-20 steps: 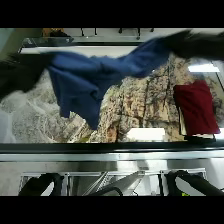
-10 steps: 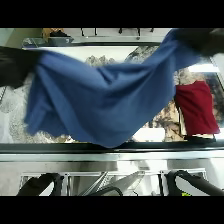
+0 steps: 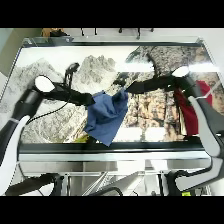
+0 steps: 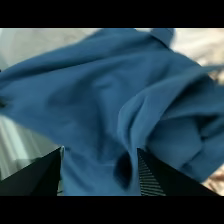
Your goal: Fold the shirts.
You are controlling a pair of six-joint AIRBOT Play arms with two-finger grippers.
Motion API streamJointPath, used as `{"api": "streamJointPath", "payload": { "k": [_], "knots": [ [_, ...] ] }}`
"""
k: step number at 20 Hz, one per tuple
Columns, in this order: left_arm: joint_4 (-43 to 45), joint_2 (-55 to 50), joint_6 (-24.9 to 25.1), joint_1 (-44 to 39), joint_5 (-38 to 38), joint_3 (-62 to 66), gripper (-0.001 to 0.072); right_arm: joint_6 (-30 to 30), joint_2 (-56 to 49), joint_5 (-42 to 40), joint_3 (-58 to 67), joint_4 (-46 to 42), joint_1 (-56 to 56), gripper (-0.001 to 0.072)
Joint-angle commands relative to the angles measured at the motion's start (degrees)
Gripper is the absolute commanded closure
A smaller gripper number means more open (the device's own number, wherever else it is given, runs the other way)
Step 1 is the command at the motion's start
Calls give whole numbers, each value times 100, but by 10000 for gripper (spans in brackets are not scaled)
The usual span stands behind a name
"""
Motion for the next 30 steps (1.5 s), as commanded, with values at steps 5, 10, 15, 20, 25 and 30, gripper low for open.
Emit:
{"api": "streamJointPath", "payload": {
  "k": [5,10,15,20,25,30],
  "knots": [
    [-26,-872,111,1121,-264,699,10,367,-179,424,-166,-153,-793,222],
    [-42,-879,11,1464,39,278,11,426,699,555,-2116,-168,-251,368],
    [-74,-876,13,1340,494,-179,11,1025,1388,-1438,-3912,-170,1290,309],
    [-74,-876,11,1285,203,223,11,1346,1093,-2734,-4065,-63,2557,309],
    [-79,-876,9,1246,-7,675,11,1185,905,-3182,-4065,398,2905,310],
    [-76,-876,7,1145,13,807,11,675,907,-3576,-4059,1126,3097,367]
  ]
}}
